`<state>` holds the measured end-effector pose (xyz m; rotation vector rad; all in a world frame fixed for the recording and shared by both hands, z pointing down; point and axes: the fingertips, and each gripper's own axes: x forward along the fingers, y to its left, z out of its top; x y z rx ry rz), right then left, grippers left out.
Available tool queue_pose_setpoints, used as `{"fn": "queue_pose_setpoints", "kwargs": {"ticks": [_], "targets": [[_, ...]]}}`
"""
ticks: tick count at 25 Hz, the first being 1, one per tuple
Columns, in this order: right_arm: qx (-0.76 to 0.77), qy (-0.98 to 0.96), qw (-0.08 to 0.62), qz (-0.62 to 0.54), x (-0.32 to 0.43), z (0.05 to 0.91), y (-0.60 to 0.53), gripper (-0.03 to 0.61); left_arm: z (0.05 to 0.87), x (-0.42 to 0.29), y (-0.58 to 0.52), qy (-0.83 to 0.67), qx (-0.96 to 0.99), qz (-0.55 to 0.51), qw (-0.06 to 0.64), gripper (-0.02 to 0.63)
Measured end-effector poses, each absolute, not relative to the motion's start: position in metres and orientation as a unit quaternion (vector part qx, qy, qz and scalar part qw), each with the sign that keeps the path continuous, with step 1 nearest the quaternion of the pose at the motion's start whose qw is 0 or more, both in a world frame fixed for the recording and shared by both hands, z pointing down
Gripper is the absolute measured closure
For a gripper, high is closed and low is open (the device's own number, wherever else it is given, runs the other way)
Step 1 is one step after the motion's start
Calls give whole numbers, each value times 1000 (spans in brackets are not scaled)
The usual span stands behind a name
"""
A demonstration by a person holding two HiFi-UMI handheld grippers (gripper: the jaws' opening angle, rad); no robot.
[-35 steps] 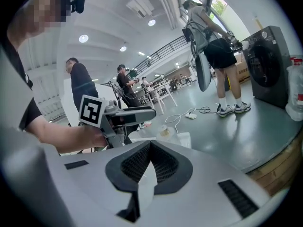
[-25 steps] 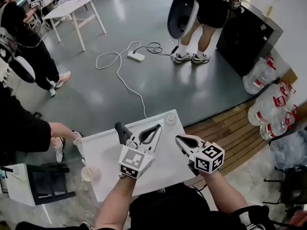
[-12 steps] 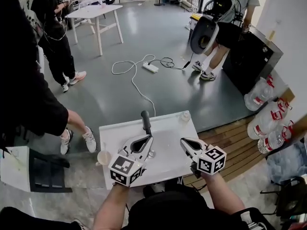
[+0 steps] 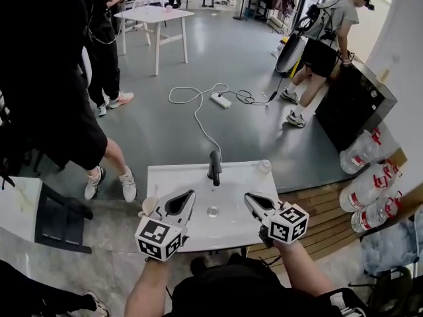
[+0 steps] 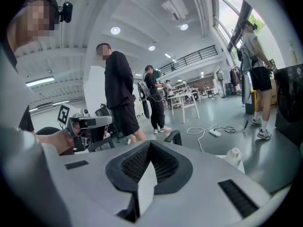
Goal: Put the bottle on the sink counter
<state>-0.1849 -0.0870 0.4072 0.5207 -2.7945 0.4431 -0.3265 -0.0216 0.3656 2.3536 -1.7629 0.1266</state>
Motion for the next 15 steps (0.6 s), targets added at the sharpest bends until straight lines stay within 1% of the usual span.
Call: {"fn": "queue_pose_setpoints", "kwargs": {"ticks": [4, 6, 9, 12, 15], "targets": [[157, -974, 93, 134, -183, 381, -94, 565, 361, -339, -15, -629, 768, 69, 98, 607], [154, -977, 86, 117, -174, 371, -100, 565, 355, -343, -19, -646, 753, 70, 99, 607], [156, -981, 71, 87, -157, 351, -109, 565, 340, -344, -28, -671, 735, 59, 86, 607], [161, -983, 40, 78, -141, 332, -121, 565, 329, -347, -40, -700, 710, 40, 66, 607], [165, -984, 31, 64, -128, 325, -130, 565, 323, -346, -52, -711, 700, 22, 65, 607]]}}
